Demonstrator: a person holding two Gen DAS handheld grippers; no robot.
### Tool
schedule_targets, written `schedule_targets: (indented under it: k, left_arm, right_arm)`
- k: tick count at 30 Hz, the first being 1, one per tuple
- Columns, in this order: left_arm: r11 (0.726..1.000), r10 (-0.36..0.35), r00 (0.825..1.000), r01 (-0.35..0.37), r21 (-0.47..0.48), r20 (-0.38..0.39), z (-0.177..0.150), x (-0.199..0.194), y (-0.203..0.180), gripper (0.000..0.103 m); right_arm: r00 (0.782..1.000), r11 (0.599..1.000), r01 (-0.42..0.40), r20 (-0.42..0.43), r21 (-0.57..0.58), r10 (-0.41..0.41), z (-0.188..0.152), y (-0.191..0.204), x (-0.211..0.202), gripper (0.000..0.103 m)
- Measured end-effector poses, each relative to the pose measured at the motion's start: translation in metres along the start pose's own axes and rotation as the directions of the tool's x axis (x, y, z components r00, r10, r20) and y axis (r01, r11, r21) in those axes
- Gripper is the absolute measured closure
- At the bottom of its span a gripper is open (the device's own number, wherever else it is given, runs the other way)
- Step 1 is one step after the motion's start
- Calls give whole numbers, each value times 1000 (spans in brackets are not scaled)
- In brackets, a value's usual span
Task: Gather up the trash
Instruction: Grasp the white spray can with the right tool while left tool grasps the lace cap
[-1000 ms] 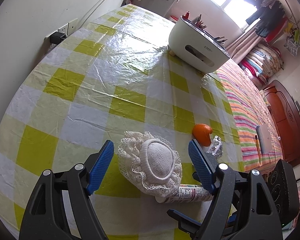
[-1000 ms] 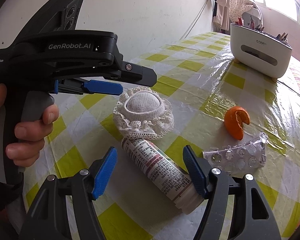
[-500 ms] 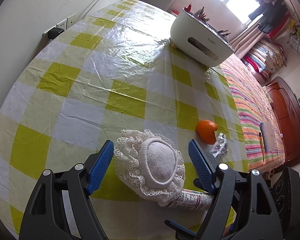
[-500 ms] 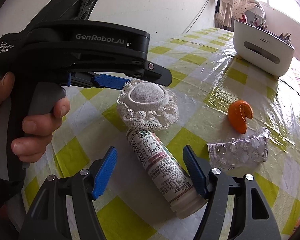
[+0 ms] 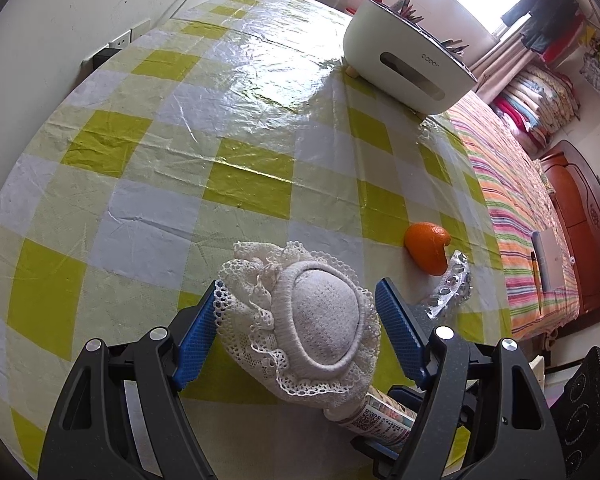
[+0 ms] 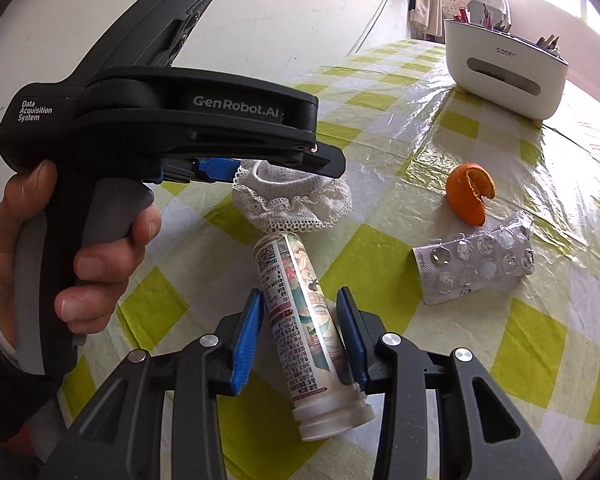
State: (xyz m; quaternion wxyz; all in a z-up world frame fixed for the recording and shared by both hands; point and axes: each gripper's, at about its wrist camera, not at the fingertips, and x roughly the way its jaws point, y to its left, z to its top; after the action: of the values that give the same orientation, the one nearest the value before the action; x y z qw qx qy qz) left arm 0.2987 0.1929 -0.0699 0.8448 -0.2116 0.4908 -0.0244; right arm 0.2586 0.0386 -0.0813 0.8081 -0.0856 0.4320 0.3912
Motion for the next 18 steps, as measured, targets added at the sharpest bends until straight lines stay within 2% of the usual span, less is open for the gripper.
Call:
schedule_targets:
  k: [1,3,6,13,18]
  left_arm:
    - [1000,1,1000,-1,5,0,-1,0,-1,31]
    - [1000,13,1000,-13,11,5,-1,0,-2,43]
    - [1000,-15,1000,15,15,-6,-2,1,-2,53]
    - [1000,-13,1000,13,10,10,-6,-2,-3,57]
    - [1000,4,999,-5,22,47,-12,-12,-5,58]
  right_arm:
    - [1000,1000,0,1,6,0,-1,0,-1,68]
    - [1000,1000,3,-2,19,-3,-3,0,-3,70]
    - [1000,1000,15,-8,13,-15,-8,4,-6,71]
    - [999,999,41,-18,3,-41,-13,13,-10,73]
    - [1000,999,22,-14,32,-21,-17,10,-13,74]
